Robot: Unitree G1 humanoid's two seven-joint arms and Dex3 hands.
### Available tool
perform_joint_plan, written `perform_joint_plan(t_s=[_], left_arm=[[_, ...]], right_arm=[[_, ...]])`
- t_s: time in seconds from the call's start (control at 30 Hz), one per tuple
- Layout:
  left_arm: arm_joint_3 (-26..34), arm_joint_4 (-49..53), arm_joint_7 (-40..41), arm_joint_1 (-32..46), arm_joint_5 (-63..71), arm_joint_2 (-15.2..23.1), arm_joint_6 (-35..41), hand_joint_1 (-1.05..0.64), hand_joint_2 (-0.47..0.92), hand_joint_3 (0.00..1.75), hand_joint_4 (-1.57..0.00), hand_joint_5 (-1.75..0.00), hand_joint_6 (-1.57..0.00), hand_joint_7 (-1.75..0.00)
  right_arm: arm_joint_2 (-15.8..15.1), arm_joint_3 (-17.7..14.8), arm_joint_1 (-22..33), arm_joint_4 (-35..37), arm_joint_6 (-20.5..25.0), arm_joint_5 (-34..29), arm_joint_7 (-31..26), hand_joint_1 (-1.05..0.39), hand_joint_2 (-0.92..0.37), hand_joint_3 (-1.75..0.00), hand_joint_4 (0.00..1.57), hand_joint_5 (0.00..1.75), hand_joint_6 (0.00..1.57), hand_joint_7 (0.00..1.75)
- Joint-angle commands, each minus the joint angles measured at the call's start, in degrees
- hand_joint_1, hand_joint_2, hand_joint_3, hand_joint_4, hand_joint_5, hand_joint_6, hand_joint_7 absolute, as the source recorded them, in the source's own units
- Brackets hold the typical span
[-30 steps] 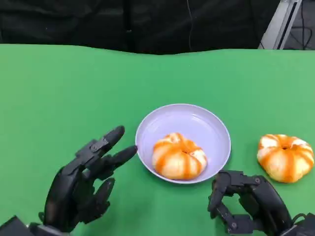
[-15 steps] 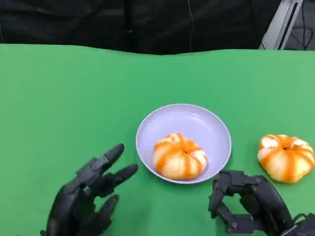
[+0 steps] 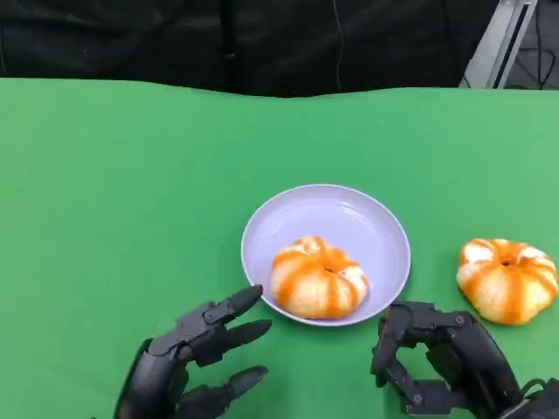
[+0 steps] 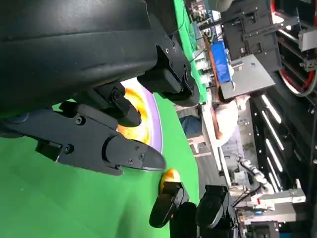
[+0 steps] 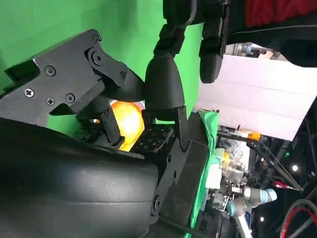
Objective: Grasp the bread from the table and place it into the plate.
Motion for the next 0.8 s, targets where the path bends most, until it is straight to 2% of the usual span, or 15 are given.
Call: perform_joint_plan(t_s=[0.03, 0.27, 0.43, 0.5, 0.53, 0.57, 0.6, 0.63, 0.73, 0.8], left_arm=[[-0.1, 0.7, 4.6, -1.5, 3.2, 0.8, -1.5, 0.06, 0.92, 0.25, -0.93, -0.04, -0.78, -0.06], [-0.5, 2.3, 9.6, -3.4, 6.8, 1.8, -2.0, 0.05, 0.92, 0.37, -1.03, -0.07, -0.90, -0.06], [-1.1, 3.2, 12.0, -4.0, 7.9, 2.3, -2.5, 0.01, 0.92, 0.45, -1.23, -0.18, -1.15, -0.15], [-1.3, 3.5, 13.4, -4.2, 9.3, 2.8, -2.9, 0.00, 0.92, 0.45, -1.25, -0.21, -1.20, -0.17], [-1.5, 3.8, 14.0, -4.3, 10.0, 3.0, -3.4, -0.02, 0.89, 0.51, -1.14, -0.61, -1.22, -0.31], [-1.6, 4.3, 14.6, -4.6, 10.4, 3.1, -3.9, -0.03, 0.85, 0.56, -1.03, -0.89, -1.18, -0.45], [-1.7, 4.8, 15.1, -4.7, 10.8, 3.2, -4.4, -0.04, 0.81, 0.64, -0.97, -1.06, -1.13, -0.61], [-1.9, 5.2, 15.5, -4.8, 10.9, 3.2, -4.7, -0.04, 0.76, 0.73, -0.94, -1.19, -1.07, -0.78], [-2.4, 6.0, 15.9, -4.8, 10.5, 2.9, -5.0, -0.06, 0.63, 0.95, -0.91, -1.39, -0.99, -1.08], [-2.8, 6.4, 16.1, -4.7, 10.4, 2.7, -5.2, -0.07, 0.57, 1.06, -0.90, -1.46, -0.95, -1.18]], right_arm=[[-1.1, -0.4, 0.3, -0.2, -0.5, -0.2, -0.5, -0.16, -0.53, -1.10, 0.80, 1.63, 0.84, 1.33], [-0.9, -0.3, 0.3, -0.4, -0.5, -0.6, -1.3, -0.16, -0.53, -1.09, 0.80, 1.63, 0.85, 1.33], [-0.9, -0.2, 0.3, -0.5, -0.3, -0.7, -1.5, -0.16, -0.53, -1.08, 0.81, 1.62, 0.85, 1.32], [-0.8, -0.2, 0.4, -0.6, -0.1, -0.7, -1.5, -0.16, -0.53, -1.08, 0.81, 1.62, 0.85, 1.31], [-0.8, -0.2, 0.5, -0.8, 0.0, -0.7, -1.6, -0.16, -0.53, -1.08, 0.81, 1.62, 0.85, 1.32], [-0.7, -0.2, 0.5, -0.9, 0.1, -0.6, -1.6, -0.15, -0.53, -1.09, 0.81, 1.62, 0.86, 1.32], [-0.7, -0.2, 0.5, -0.9, 0.0, -0.5, -1.5, -0.15, -0.53, -1.09, 0.81, 1.62, 0.85, 1.32], [-0.7, -0.2, 0.5, -0.8, 0.0, -0.3, -1.4, -0.15, -0.53, -1.09, 0.81, 1.62, 0.85, 1.32], [-0.7, -0.3, 0.3, -0.5, -0.2, -0.1, -1.2, -0.15, -0.53, -1.10, 0.80, 1.62, 0.85, 1.32], [-0.7, -0.3, 0.3, -0.6, 0.0, -0.1, -1.3, -0.16, -0.53, -1.10, 0.81, 1.62, 0.85, 1.32]])
